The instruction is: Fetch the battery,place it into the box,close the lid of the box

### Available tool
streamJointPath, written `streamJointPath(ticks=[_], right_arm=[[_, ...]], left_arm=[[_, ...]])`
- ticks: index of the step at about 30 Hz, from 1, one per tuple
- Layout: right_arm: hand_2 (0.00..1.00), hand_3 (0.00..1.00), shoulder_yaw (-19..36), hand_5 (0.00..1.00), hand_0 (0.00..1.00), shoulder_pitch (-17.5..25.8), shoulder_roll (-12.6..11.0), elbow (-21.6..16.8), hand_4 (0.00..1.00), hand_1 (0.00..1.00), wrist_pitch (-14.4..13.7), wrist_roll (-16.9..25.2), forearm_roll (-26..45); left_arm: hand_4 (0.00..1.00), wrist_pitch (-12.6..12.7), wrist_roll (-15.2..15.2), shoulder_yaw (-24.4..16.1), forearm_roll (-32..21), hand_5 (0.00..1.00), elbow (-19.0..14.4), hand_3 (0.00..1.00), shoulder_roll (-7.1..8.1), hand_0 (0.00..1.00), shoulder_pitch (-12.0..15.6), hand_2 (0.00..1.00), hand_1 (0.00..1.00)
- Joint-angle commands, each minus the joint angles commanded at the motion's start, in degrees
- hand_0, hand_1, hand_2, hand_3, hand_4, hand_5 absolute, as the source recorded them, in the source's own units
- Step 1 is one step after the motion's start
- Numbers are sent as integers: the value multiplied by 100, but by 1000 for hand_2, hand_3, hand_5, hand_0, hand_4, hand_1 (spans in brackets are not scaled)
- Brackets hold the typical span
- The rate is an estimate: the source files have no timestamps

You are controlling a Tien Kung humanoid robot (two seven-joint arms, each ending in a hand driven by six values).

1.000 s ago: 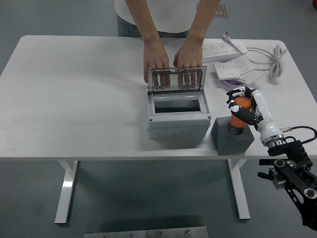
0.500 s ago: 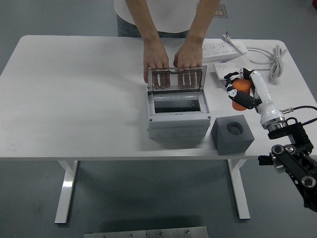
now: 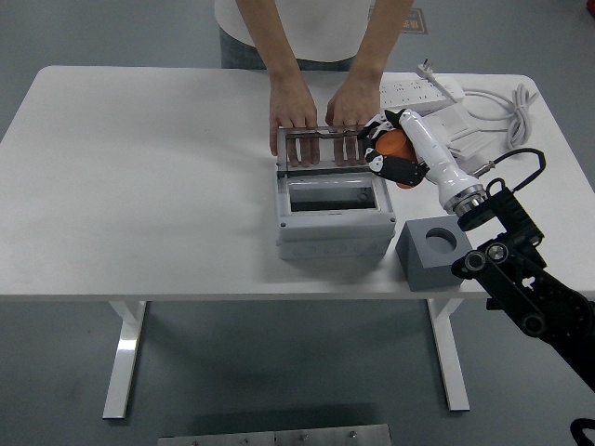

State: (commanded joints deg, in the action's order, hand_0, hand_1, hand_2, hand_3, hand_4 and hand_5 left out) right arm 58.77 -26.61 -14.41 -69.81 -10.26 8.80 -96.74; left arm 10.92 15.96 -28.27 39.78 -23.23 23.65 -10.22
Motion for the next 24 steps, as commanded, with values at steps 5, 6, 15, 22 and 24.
streamJointPath(ticks=[5,6,15,22,24], right_arm=[[263,322,-223,2,181,-231,227,110,72,236,89,-151,-413],[263,322,-268,2,181,-276,281,143,72,236,99,-168,-478],[262,317,-519,2,173,-502,525,371,69,232,128,-228,-805],[262,316,-755,2,173,-605,612,534,70,231,110,-218,-861],[262,316,-855,2,173,-641,636,588,70,231,104,-209,-872]], left_arm=[[500,-36,127,-141,142,2,-7,541,7,632,45,573,698],[500,-45,153,-169,175,2,-9,541,11,632,54,573,698],[500,-127,369,-402,399,2,-26,541,33,632,88,573,698],[500,-184,572,-635,655,2,-46,541,17,632,135,573,698],[500,-193,595,-662,692,2,-49,541,15,632,134,573,698]])
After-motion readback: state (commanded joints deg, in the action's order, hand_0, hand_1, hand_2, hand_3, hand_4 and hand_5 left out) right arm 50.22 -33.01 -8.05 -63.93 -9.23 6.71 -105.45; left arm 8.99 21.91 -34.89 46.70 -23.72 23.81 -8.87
